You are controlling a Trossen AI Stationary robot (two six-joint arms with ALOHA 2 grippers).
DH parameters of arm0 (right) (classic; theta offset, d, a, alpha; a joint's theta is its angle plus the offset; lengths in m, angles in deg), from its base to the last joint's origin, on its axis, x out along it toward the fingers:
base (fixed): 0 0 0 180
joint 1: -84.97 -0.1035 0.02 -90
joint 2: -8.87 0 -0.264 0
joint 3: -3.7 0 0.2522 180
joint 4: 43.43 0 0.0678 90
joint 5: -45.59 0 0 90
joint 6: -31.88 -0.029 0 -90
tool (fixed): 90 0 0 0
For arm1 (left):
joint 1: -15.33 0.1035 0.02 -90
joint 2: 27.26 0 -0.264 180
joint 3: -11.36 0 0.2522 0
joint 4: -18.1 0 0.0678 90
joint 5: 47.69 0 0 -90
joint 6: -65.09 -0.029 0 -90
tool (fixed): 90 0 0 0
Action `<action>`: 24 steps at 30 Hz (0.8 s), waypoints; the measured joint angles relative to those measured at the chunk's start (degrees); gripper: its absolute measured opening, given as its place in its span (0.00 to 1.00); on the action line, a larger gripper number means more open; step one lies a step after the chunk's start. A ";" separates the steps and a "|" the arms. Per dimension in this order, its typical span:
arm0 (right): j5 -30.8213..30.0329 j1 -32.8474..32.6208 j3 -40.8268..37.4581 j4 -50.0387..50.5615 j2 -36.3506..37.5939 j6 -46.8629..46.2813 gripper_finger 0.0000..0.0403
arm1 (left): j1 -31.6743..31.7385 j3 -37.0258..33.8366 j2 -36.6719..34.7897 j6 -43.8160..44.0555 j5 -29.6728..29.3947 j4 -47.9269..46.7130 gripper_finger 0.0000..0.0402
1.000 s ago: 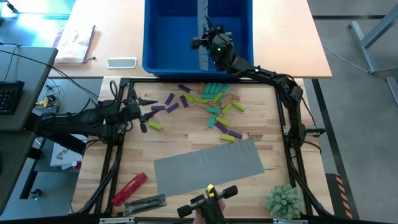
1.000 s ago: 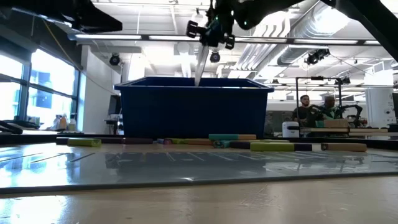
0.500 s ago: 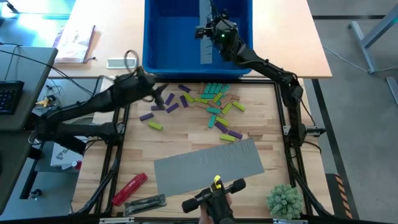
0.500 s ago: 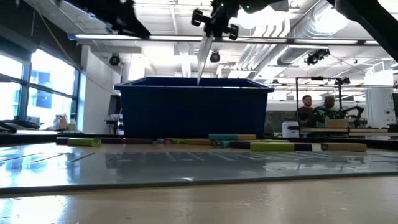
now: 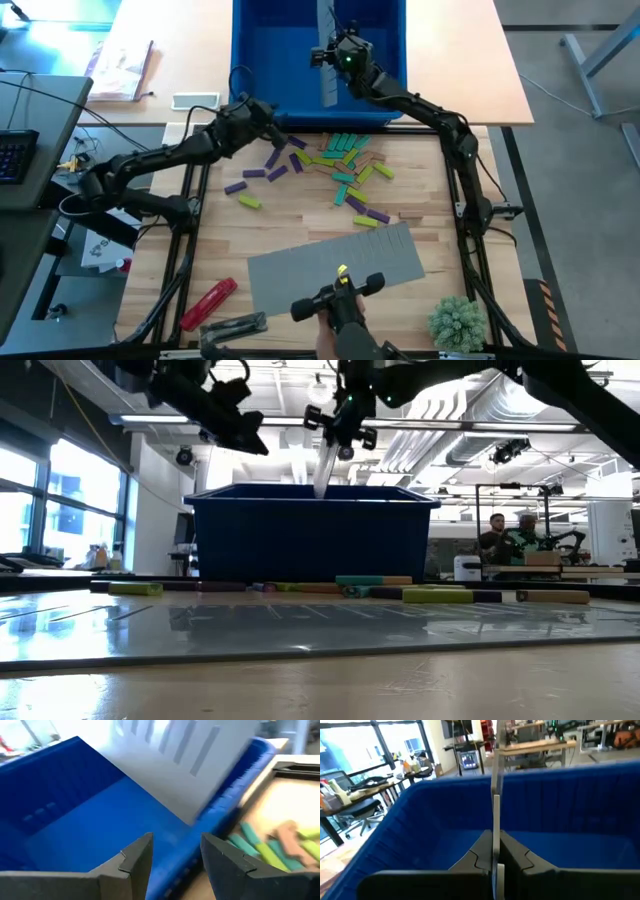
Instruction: Sort blocks
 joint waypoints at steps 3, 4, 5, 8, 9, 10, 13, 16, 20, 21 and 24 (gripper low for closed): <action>0.49 0.25 -0.05 -2.11 -0.26 0.10 0.00 | 1.10 0.00 1.97 -1.44 -0.21 2.82 0.37; 0.61 0.25 -0.04 -2.87 -0.18 0.13 0.00 | 1.46 0.00 2.59 -2.17 -0.28 3.81 0.37; 0.62 0.25 -0.01 -3.36 -0.05 0.15 0.00 | 1.73 0.00 3.18 -2.75 -0.28 4.76 0.37; 0.67 0.19 0.06 -3.23 0.01 0.26 0.00 | 2.62 0.00 5.13 -4.50 -0.14 7.19 0.37; 0.70 0.19 0.06 -2.55 -0.02 0.23 0.00 | 2.87 0.00 5.83 -5.04 -0.06 7.63 0.37; 0.71 0.19 0.04 -1.78 -0.04 -0.23 0.00 | 3.16 0.00 6.60 -5.51 -0.03 8.01 0.37; 4.09 0.23 0.04 -0.92 -0.04 -3.76 0.00 | 4.25 0.00 8.82 -7.58 -0.02 9.26 0.37; 8.19 -0.24 0.04 -1.50 -0.04 -4.81 0.00 | 5.56 0.00 11.19 -8.80 0.01 9.31 0.37; 6.59 -0.97 0.04 -2.04 0.01 0.60 0.00 | 7.37 0.00 13.88 -9.22 1.76 9.47 0.37; 5.83 -0.97 0.04 -2.00 0.01 2.01 0.00 | 7.72 0.00 14.48 -9.16 2.85 9.58 0.37; 5.11 -0.86 -0.01 -2.40 -0.04 4.48 0.00 | 8.28 0.20 15.65 -8.67 4.98 10.12 0.37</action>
